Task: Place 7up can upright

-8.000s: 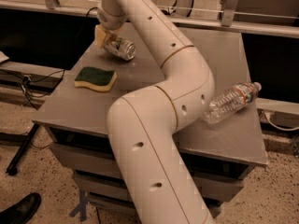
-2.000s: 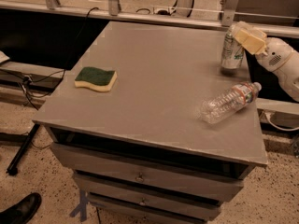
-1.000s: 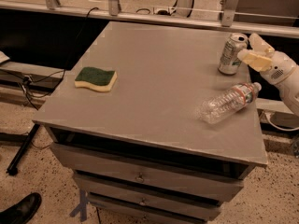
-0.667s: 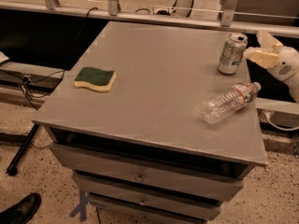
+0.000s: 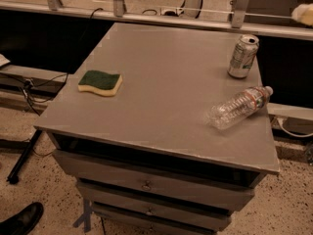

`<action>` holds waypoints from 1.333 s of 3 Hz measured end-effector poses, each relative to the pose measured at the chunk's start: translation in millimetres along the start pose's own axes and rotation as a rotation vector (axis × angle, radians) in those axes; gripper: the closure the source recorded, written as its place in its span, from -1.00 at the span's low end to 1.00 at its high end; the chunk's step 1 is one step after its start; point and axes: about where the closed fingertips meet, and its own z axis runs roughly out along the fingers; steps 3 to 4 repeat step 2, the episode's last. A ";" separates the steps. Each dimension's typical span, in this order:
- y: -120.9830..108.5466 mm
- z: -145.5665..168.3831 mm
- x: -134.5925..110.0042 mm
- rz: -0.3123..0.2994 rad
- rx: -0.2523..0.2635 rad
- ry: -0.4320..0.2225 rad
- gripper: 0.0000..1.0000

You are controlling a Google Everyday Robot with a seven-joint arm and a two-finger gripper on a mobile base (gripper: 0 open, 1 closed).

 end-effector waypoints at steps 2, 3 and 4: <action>13.1 8.0 -23.0 -0.034 -0.008 0.001 -1.00; 13.1 8.0 -23.0 -0.034 -0.008 0.001 -1.00; 13.1 8.0 -23.0 -0.034 -0.008 0.001 -1.00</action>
Offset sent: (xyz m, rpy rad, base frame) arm -0.0098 0.0128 0.0301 -0.0346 -0.0277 -0.0044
